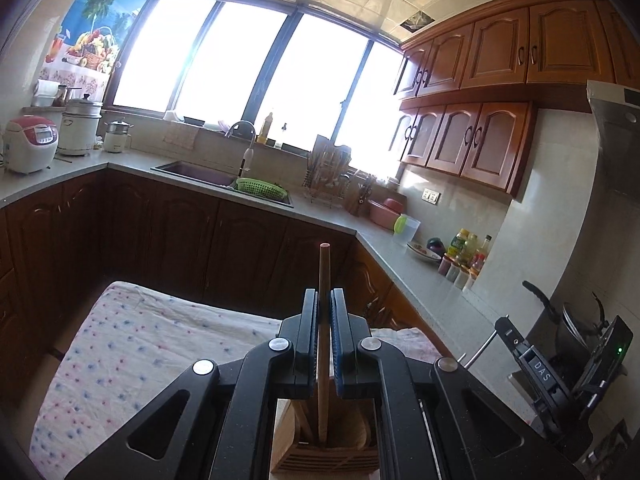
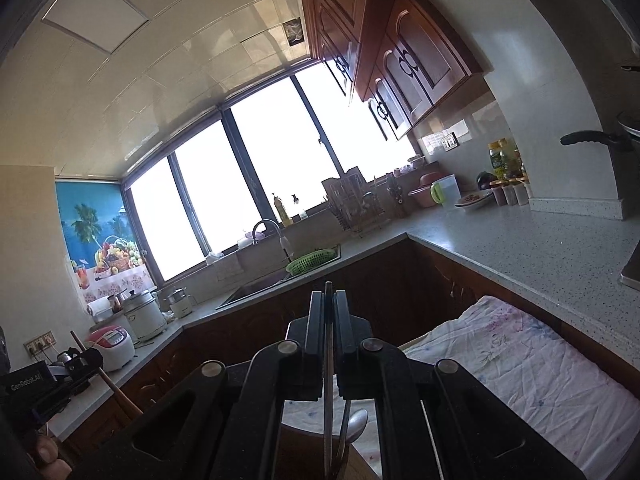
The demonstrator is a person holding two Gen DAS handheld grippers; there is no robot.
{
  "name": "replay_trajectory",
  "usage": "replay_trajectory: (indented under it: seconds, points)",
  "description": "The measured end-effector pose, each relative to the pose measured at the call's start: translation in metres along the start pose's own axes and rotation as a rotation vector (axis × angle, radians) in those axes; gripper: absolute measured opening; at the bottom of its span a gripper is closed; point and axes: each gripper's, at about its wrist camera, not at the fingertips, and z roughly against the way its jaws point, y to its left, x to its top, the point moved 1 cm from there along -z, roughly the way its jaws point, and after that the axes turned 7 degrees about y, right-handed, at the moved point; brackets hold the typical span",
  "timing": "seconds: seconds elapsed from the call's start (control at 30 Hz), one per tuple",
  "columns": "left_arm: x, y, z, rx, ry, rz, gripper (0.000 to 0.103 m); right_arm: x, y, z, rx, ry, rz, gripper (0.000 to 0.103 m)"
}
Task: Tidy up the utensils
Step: 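Lower both chopsticks into the holder and open both grippers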
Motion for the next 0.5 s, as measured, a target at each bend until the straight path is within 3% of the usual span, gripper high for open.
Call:
replay_trajectory:
  seconds: [0.23,0.5]
  points:
    - [-0.024,0.011,-0.027,0.024,0.094,-0.014,0.005,-0.027,-0.006,-0.004,-0.005,0.064,0.011,0.004]
    - [-0.016,0.023,-0.029,0.022,0.133,-0.021,0.006,-0.043,-0.002,-0.017,-0.008,0.18,0.065,0.005]
